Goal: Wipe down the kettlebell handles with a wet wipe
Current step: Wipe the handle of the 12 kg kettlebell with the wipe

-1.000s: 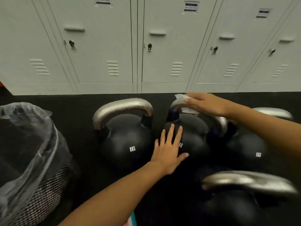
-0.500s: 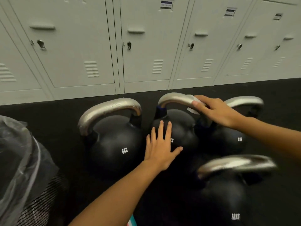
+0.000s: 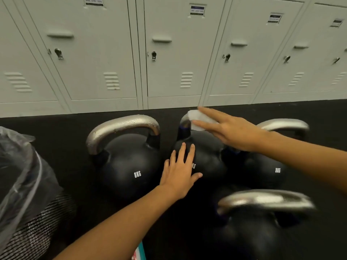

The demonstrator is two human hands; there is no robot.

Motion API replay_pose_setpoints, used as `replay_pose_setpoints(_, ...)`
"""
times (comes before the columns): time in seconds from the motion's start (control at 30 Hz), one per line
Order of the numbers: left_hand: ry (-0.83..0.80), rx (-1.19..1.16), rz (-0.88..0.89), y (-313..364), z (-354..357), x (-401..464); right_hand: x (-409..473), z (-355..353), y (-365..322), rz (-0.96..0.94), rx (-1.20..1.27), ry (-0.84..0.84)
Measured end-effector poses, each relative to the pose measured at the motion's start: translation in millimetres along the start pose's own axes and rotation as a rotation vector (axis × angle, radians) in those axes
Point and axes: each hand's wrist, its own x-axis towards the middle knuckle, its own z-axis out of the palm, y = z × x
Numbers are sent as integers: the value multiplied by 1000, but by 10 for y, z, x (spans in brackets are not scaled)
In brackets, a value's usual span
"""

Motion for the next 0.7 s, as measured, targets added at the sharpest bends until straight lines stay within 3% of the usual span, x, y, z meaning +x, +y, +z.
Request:
replay_pose_setpoints(0.13,-7,-10,1,-9,-9,-21,-503,133,41,197,589,144)
replay_pose_setpoints(0.23,-2,-13,-7,-3,-6,-22,-811,289,30,416,810,164)
replay_pose_setpoints(0.43,27,20,-1,-36,29,-23,-991,554,-27,475,971,92)
replay_pose_setpoints(0.57,20,13,0,-25,28,-21,-750,294,6,507,1091,319)
replay_pose_setpoints(0.7,13,12,-7,-20,8,-18,-652,239,-80,377,1047,506)
